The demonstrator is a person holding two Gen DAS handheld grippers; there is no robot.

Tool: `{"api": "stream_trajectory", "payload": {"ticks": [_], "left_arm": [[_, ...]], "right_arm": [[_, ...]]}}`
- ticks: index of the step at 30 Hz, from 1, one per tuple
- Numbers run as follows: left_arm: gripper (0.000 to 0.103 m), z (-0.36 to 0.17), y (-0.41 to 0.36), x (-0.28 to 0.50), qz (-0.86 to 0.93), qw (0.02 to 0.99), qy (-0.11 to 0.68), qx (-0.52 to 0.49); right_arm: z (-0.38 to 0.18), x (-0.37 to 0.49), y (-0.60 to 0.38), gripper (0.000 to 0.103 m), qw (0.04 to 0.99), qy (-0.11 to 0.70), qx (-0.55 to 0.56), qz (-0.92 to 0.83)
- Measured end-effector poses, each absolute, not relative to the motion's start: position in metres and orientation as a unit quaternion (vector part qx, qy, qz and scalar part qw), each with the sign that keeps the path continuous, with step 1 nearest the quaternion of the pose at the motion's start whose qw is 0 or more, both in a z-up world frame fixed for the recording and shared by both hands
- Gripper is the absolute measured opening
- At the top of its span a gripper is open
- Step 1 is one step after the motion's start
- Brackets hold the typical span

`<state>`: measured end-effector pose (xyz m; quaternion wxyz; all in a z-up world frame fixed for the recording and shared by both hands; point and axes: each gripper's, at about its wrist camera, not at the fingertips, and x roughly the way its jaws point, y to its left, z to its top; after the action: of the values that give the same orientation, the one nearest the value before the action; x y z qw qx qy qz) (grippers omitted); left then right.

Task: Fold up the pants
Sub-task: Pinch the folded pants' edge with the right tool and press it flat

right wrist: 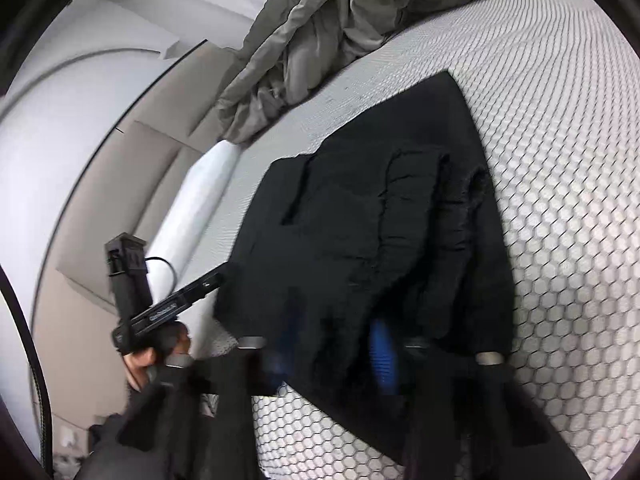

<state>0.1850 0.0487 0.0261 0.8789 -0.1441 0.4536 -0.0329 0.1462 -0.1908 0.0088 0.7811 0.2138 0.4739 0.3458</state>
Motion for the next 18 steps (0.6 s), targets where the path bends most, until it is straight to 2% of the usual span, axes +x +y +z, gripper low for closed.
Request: {"api": "stream_trajectory", "payload": {"ticks": [2, 4, 8, 10, 13, 18], "left_arm": [[0.065, 0.027, 0.053, 0.185, -0.036, 0.878, 0.452, -0.154], [0.065, 0.027, 0.054, 0.185, -0.043, 0.875, 0.455, -0.161], [0.065, 0.022, 0.051, 0.187, -0.036, 0.873, 0.465, -0.143], [0.065, 0.016, 0.050, 0.189, -0.035, 0.868, 0.475, -0.141], [0.065, 0.010, 0.050, 0.189, -0.039, 0.864, 0.481, -0.144], [0.065, 0.002, 0.041, 0.181, -0.094, 0.844, 0.504, -0.156]], "right_arm": [[0.021, 0.140, -0.196, 0.007, 0.805, 0.454, 0.191, 0.330], [0.030, 0.132, -0.203, 0.006, 0.831, 0.439, 0.158, 0.303], [0.004, 0.136, -0.197, 0.008, 0.829, 0.489, 0.085, 0.258], [0.006, 0.136, -0.200, 0.016, 0.826, 0.485, 0.098, 0.270], [0.019, 0.134, -0.220, 0.049, 0.842, 0.450, 0.132, 0.266], [0.004, 0.154, -0.242, 0.051, 0.826, 0.451, 0.227, 0.251]]}}
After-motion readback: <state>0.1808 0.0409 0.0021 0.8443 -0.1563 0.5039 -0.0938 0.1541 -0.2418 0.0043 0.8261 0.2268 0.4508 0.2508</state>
